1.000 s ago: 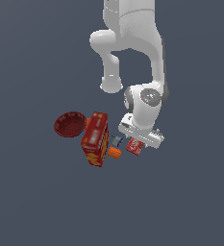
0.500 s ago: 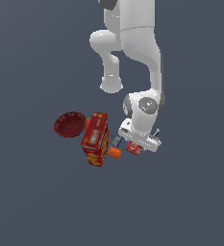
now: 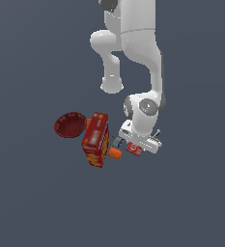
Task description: Pick up a designated object from a clutter of objects.
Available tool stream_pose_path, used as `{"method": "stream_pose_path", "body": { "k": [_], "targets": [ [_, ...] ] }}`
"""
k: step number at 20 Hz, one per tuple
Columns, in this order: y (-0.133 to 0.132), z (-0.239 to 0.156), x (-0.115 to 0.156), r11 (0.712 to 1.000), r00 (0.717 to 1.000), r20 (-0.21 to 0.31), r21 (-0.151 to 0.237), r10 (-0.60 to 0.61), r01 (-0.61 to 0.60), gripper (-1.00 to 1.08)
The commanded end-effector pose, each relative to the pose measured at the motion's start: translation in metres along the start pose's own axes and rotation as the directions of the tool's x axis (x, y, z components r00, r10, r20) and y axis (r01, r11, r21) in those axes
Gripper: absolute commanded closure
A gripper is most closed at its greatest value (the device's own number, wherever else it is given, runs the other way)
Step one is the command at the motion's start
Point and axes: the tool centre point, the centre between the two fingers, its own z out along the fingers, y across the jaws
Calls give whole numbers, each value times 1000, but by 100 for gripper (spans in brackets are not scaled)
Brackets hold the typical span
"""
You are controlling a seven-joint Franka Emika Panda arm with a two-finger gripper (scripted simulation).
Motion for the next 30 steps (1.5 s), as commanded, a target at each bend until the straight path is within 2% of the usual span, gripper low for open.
{"method": "stream_pose_path", "body": {
  "k": [1, 8, 15, 21, 30],
  "targets": [
    [1, 1, 0, 1000, 1000, 1, -1, 1, -1, 108],
    [3, -4, 2, 1000, 1000, 0, 0, 0, 0, 108],
    [22, -27, 13, 1000, 1000, 0, 1, 1, -1, 108],
    [54, -65, 31, 1000, 1000, 1, 1, 1, -1, 108],
    [121, -146, 70, 1000, 1000, 2, 2, 2, -2, 108]
  ]
}}
